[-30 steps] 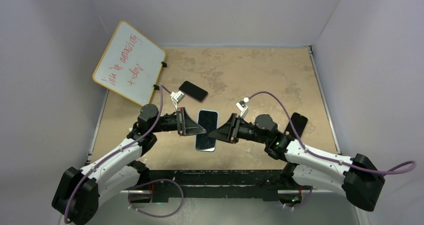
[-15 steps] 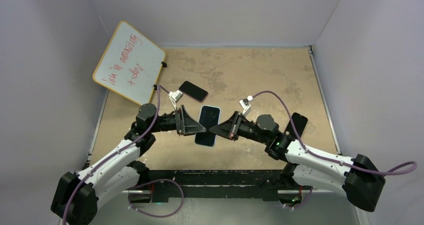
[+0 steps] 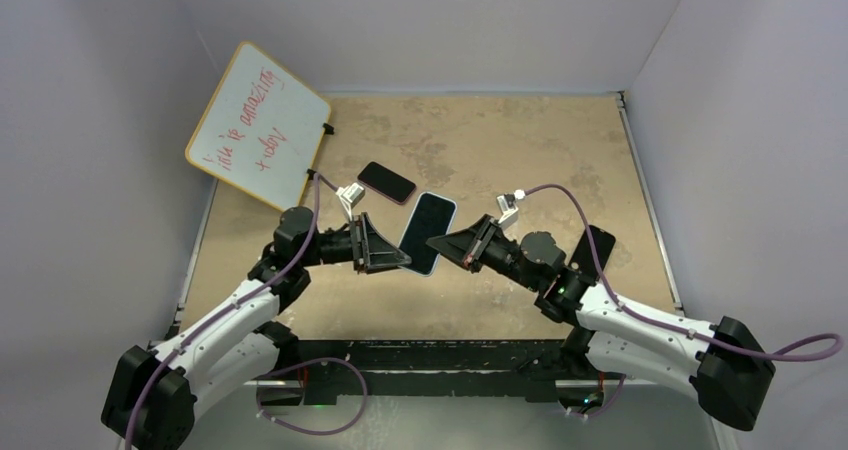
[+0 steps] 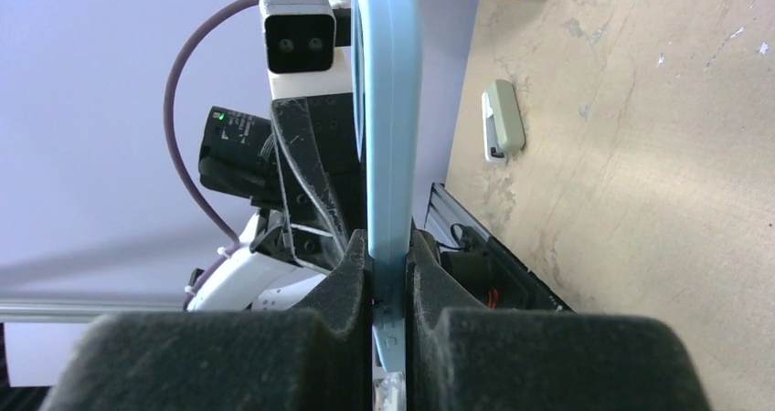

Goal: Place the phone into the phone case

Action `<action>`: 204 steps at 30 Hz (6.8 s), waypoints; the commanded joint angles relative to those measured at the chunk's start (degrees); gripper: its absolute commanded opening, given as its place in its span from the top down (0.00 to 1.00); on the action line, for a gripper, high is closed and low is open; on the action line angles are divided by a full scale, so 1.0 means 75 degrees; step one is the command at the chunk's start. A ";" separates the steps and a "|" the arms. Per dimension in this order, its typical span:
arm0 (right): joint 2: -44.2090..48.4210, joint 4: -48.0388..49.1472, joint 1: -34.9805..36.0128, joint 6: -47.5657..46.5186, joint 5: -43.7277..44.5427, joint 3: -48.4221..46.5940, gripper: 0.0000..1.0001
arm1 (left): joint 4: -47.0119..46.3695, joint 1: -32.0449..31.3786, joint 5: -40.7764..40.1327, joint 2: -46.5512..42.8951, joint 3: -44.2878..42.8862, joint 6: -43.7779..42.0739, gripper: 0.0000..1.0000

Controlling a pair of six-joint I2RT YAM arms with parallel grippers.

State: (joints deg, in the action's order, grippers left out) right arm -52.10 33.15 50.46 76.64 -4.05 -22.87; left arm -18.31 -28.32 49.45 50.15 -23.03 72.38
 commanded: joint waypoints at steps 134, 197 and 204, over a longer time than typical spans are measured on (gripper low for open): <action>-0.3556 -0.4640 -0.3510 -0.5861 -0.1472 -0.3787 1.00 | 0.6314 0.0048 -0.4534 0.0678 -0.3018 -0.6930 0.10; -0.3854 -0.8573 -0.6568 -0.4397 0.3866 -0.3500 0.56 | 0.6507 0.0037 -0.5023 0.0046 -0.3083 -0.6944 0.06; -0.3771 -0.8292 -0.6815 -0.4464 0.3841 -0.3119 0.60 | 0.6507 0.0037 -0.5045 -0.0036 -0.3071 -0.6920 0.06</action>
State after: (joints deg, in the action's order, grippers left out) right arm -81.65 -30.85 0.67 43.46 24.29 -47.40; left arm 31.20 -28.14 11.73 51.07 -44.82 21.41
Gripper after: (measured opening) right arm 0.410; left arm 0.936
